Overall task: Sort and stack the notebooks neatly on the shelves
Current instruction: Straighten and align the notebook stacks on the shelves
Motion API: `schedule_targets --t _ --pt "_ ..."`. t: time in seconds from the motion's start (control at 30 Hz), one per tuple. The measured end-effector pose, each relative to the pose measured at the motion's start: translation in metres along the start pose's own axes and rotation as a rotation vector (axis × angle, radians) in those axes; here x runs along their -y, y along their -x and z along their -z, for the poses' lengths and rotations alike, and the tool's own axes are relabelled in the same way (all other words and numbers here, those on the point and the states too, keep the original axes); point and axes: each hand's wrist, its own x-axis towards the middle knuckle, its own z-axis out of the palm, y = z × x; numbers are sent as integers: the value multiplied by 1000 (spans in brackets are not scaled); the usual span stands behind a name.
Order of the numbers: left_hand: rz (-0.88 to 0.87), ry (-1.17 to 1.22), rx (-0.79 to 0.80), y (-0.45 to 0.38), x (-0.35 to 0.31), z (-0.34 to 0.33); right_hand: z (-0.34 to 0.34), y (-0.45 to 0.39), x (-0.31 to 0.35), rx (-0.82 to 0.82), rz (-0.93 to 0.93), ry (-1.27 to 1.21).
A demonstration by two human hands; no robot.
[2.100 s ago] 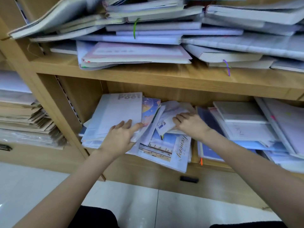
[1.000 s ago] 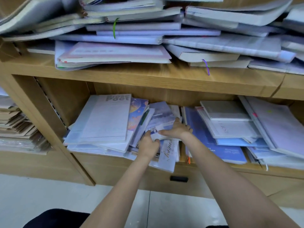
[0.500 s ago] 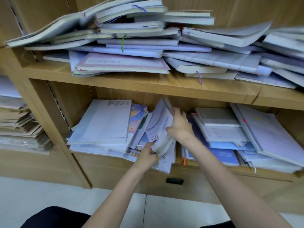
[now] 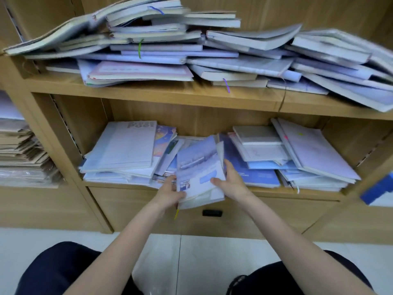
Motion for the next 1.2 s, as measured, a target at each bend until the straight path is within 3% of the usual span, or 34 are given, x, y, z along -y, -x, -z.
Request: schedule_targets --t 0.1,0.27,0.4,0.6,0.87,1.0,1.1,1.2 --pt "-9 172 90 31 17 -5 18 30 1 103 307 287" --pt "-318 224 -89 84 34 -25 47 64 27 218 684 496" --pt "-488 228 -220 112 1 -20 57 74 62 138 892 479" --pt "-818 60 -334 126 -76 12 70 78 122 -64 1064 232" --pt "-1105 -114 -460 93 -204 52 95 49 205 -264 846 -390" --pt "-1154 -441 -630 64 -242 70 108 3 262 -445 637 -680" --pt "-1093 -760 -692 44 -236 77 130 -55 284 -528 367 -613" --pt "-924 -979 -658 28 -223 77 152 -83 275 -463 151 -288"
